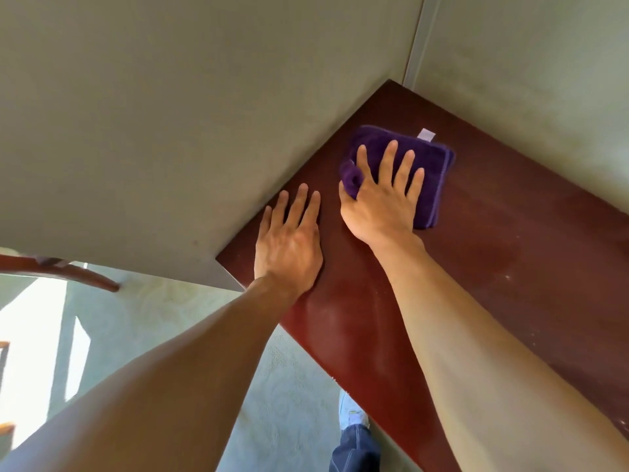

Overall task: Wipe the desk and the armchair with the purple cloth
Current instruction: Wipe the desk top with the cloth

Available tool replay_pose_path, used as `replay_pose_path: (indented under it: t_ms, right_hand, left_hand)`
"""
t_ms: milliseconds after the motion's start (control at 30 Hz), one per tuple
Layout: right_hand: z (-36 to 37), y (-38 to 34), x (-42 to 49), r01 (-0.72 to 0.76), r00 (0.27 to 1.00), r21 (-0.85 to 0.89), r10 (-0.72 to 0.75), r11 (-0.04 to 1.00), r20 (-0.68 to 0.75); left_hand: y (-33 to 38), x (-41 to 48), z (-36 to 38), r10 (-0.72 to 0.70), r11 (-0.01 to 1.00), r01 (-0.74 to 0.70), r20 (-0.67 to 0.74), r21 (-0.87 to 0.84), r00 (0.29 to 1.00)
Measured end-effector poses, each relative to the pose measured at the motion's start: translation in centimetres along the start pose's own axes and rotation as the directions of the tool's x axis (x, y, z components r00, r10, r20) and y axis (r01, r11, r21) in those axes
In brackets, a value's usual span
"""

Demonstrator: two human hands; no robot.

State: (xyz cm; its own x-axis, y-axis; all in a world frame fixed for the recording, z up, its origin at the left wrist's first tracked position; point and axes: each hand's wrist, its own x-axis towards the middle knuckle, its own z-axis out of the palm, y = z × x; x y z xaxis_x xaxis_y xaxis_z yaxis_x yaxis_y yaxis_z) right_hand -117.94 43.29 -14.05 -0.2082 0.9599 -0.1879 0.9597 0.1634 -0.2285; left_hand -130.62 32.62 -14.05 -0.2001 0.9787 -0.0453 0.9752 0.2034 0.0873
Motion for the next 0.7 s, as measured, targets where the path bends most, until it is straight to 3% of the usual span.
replay_pose_path:
  t_ms: [167, 367, 500, 700]
  right_hand:
    - [0.3, 0.4, -3.1, 0.096, 0.995, 0.006, -0.095, 0.995, -0.015]
    - [2.0, -1.3, -13.4, 0.182, 0.982, 0.04, -0.18, 0.982, -0.052]
    - [3.7, -2.7, -20.3, 0.233, 0.972, 0.052, -0.233, 0.971, -0.008]
    - [4.9, -3.8, -26.0, 0.137, 0.989, 0.047, -0.139, 0.989, 0.051]
  left_hand:
    - [-0.5, 0.2, -0.2, 0.028, 0.999, -0.027, 0.011, -0.041, 1.0]
    - [-3.5, -0.4, -1.3, 0.186, 0.968, -0.173, 0.06, -0.179, 0.981]
    - [-4.2, -1.0, -2.1, 0.207, 0.956, -0.184, 0.084, -0.229, 0.975]
    - [-3.1, -1.7, -2.2, 0.171, 0.955, -0.165, 0.002, -0.248, 0.985]
